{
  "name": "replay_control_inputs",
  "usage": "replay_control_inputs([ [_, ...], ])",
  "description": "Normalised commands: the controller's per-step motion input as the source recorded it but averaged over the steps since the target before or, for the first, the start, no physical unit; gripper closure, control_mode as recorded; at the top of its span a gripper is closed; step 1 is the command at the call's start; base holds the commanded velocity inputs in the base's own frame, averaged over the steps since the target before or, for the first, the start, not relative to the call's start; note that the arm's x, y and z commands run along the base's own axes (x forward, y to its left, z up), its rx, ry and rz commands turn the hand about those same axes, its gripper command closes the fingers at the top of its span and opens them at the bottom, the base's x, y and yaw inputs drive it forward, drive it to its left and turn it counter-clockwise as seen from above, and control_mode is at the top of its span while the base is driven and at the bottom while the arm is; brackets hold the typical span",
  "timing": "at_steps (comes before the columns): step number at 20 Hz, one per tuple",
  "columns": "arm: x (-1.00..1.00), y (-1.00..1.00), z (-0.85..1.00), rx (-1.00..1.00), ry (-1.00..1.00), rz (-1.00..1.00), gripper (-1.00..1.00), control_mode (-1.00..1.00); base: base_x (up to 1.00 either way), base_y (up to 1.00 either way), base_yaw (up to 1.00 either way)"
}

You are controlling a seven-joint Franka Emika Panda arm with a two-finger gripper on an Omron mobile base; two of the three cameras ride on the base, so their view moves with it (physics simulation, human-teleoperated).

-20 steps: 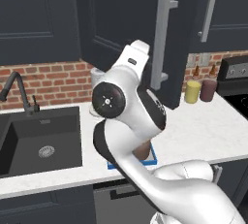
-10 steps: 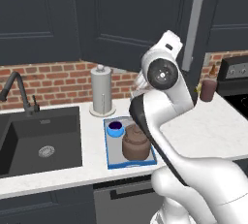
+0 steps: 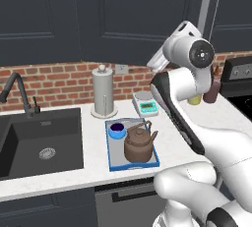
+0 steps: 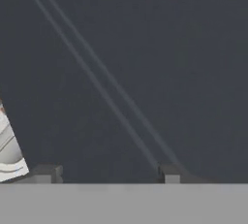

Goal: Pick the kettle from the counter and place it on the tray. Then pick the mug from the cabinet and place it on the tray. Then close the cabinet doors.

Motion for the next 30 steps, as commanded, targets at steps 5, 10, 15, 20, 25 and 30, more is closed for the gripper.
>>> replay_control_inputs([
  [5,0.86,-0.35,0.0,0.16,0.0,0.14,-1.0,-1.0,0.0,0.0,0.0],
  [10,0.75,-0.23,0.0,0.16,0.0,0.1,-1.0,-1.0,0.0,0.0,0.0],
  [15,0.58,-0.11,-0.03,0.13,-0.05,0.04,-1.0,-1.0,0.0,0.0,0.0],
  [20,0.69,0.0,-0.11,0.1,0.0,0.0,-1.0,-1.0,0.0,0.0,0.0],
  [25,0.52,0.0,-0.16,0.07,0.0,0.0,-1.0,-1.0,0.0,0.0,0.0],
  [30,0.05,0.0,-0.14,0.01,0.0,0.0,-1.0,-1.0,0.0,0.0,0.0],
])
